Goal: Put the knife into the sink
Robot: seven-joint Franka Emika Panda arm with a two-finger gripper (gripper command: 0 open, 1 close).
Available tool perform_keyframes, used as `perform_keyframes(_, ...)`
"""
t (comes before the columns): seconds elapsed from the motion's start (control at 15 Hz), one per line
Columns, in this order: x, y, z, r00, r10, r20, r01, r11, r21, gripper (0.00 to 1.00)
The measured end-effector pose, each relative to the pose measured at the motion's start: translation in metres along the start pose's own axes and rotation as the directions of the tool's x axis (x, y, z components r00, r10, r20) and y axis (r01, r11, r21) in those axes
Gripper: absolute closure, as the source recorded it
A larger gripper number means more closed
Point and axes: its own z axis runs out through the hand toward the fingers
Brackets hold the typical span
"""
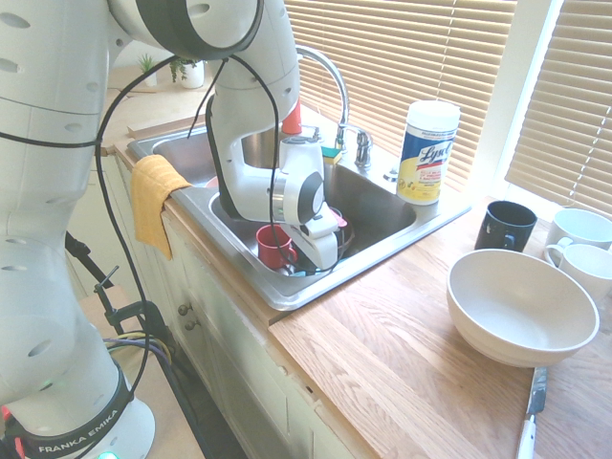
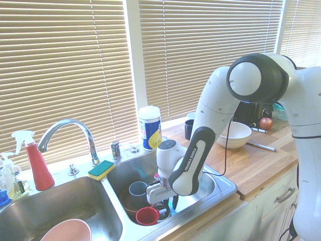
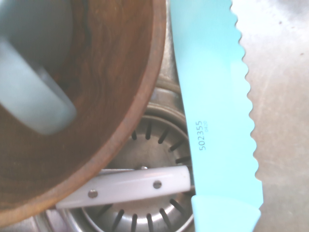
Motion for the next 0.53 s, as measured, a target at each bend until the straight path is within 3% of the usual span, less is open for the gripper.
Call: perform_keyframes(0.53, 0.002, -0.011, -0.016, 1.000, -0.011, -0.026, 0.012, 0.999, 0.043, 0.00)
